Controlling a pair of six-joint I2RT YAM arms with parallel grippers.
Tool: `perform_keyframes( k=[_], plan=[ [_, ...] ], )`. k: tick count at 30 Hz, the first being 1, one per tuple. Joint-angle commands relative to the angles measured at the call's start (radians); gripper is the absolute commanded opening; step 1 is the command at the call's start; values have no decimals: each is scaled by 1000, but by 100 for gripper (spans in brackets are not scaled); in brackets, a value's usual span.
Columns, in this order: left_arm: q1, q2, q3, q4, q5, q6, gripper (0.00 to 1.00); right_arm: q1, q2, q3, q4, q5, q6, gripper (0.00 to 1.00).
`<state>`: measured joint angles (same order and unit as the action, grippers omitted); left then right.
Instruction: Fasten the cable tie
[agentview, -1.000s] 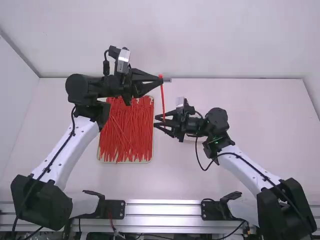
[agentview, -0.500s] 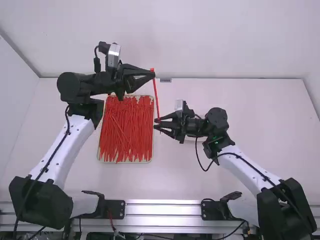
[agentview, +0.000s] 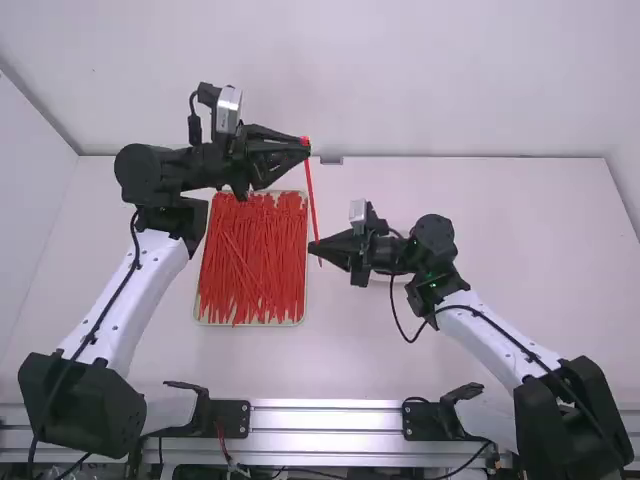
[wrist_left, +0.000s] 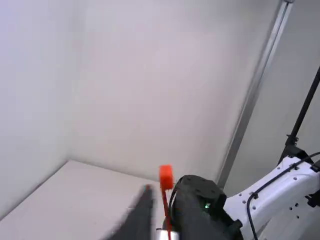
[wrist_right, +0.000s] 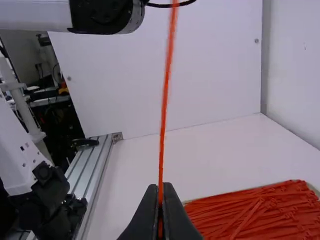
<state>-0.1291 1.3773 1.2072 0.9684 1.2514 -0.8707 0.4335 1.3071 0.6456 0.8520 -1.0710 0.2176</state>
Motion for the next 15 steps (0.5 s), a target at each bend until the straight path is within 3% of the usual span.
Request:
perform_keyframes(
  k=[1, 2, 4, 15],
  plan=[
    [0, -3, 30, 1, -11, -4, 59, -15, 3, -6, 5, -10, -5, 0],
    [0, -3, 30, -3, -11, -3, 66, -16, 3, -6, 6, -10, -3, 0],
    [13, -3, 30, -38, -3, 16, 97, -28, 3, -6, 23, -10, 33, 0],
    [114, -3, 29, -327, 45, 192, 99, -127, 2, -6, 208, -32, 212, 0]
  ],
)
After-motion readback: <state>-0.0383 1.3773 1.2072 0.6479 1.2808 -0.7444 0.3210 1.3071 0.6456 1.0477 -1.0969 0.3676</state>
